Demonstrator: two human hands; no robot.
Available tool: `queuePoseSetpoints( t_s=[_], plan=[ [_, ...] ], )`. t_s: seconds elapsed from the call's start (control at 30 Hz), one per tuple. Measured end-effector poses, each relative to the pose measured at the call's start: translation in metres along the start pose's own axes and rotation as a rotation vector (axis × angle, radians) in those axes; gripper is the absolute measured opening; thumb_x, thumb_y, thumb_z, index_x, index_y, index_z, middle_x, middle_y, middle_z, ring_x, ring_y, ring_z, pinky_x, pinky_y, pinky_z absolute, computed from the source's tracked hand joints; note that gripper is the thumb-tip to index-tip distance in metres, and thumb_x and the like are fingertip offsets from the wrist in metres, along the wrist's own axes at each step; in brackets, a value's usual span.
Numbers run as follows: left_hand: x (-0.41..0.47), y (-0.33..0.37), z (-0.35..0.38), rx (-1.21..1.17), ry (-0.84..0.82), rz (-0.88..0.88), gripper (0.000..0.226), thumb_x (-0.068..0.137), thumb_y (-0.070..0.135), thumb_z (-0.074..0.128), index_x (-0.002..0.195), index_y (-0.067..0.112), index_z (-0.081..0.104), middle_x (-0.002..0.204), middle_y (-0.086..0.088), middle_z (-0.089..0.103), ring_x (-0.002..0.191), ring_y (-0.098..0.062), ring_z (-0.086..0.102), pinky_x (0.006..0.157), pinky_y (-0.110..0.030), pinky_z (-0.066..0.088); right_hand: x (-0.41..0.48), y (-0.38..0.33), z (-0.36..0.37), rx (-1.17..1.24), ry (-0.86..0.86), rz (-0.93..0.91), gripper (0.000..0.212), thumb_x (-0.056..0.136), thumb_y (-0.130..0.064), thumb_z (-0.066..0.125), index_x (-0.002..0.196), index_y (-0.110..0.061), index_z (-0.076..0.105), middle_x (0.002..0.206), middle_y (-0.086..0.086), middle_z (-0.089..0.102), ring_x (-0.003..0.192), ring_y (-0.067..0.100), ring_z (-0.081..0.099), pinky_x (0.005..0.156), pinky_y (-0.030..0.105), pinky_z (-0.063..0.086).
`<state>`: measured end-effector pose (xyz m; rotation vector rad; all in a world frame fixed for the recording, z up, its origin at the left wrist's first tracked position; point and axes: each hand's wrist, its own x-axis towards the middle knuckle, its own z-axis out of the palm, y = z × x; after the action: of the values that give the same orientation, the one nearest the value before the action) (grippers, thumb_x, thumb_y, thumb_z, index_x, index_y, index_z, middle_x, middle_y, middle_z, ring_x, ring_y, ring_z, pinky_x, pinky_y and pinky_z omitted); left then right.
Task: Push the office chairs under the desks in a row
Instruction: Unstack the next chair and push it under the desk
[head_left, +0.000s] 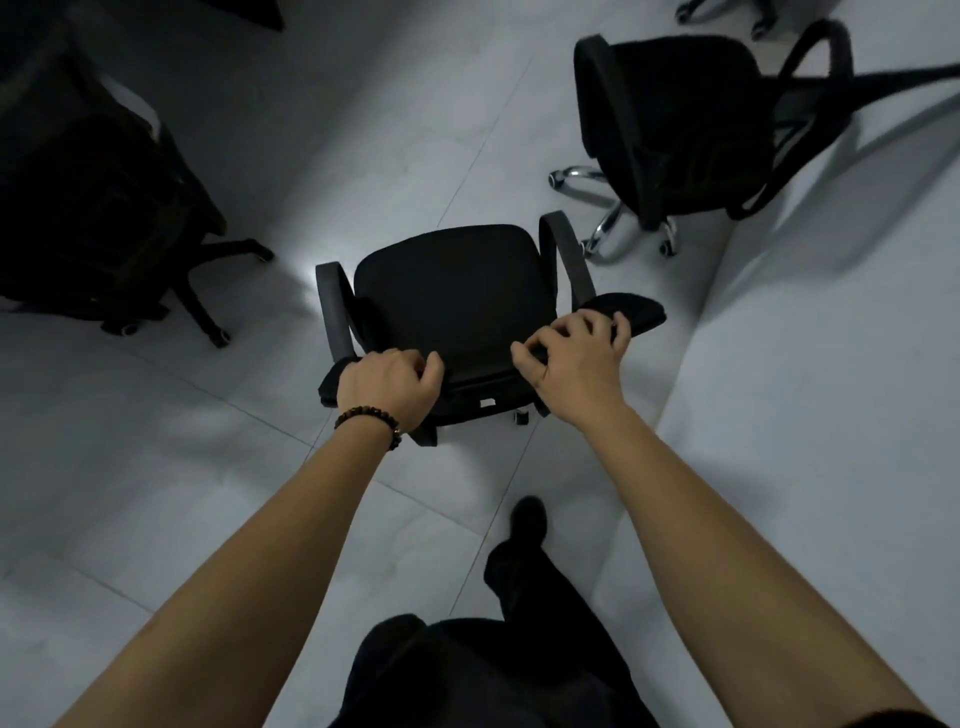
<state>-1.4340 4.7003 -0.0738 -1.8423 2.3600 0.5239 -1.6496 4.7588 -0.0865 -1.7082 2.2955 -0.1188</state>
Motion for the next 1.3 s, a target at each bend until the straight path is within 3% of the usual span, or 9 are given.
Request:
queuePoseSetpoints(
  t_s=[0.4, 0.6, 1.07, 1.3],
  plan=[
    [0.192, -0.015, -0.065, 0.009, 0.055, -0.194, 0.055, 0.094, 0.050, 0.026, 0.057, 0.019, 0.051, 0.052, 0.001, 0.052, 0.049, -0.016, 0.048, 0.048, -0.026, 0.031, 0.244, -0.043, -0.033, -0.039, -0.027, -0.208, 0.053, 0.093, -0.064, 0.032, 0.093, -0.029, 0.072, 0.112, 0.002, 0.061, 0.122, 0.027, 0.041, 0.115, 0.052, 0.006],
    [0.315, -0.056, -0.115, -0.006, 0.062, -0.275, 0.056, 0.095, 0.052, 0.024, 0.061, 0.020, 0.056, 0.055, 0.002, 0.053, 0.051, -0.015, 0.049, 0.048, -0.026, 0.034, 0.386, -0.100, -0.046, -0.048, -0.012, -0.306, 0.057, 0.093, -0.065, 0.030, 0.089, -0.028, 0.072, 0.101, 0.004, 0.063, 0.109, 0.029, 0.049, 0.113, 0.052, 0.012],
    [0.554, -0.148, -0.207, -0.008, 0.086, -0.501, 0.053, 0.094, 0.051, 0.024, 0.068, 0.024, 0.061, 0.055, 0.004, 0.056, 0.052, -0.014, 0.052, 0.048, -0.026, 0.039, 0.674, -0.227, -0.058, -0.027, 0.007, -0.538, 0.055, 0.093, -0.065, 0.033, 0.081, -0.027, 0.072, 0.092, -0.001, 0.062, 0.103, 0.025, 0.049, 0.111, 0.051, 0.014],
    [0.669, -0.181, -0.249, -0.058, 0.130, -0.684, 0.053, 0.094, 0.050, 0.023, 0.069, 0.024, 0.062, 0.060, 0.005, 0.058, 0.056, -0.015, 0.053, 0.048, -0.026, 0.037, 0.829, -0.295, -0.081, -0.106, -0.126, -0.745, 0.061, 0.093, -0.068, 0.023, 0.087, -0.029, 0.070, 0.093, 0.000, 0.059, 0.101, 0.025, 0.049, 0.111, 0.051, 0.016]
  ],
)
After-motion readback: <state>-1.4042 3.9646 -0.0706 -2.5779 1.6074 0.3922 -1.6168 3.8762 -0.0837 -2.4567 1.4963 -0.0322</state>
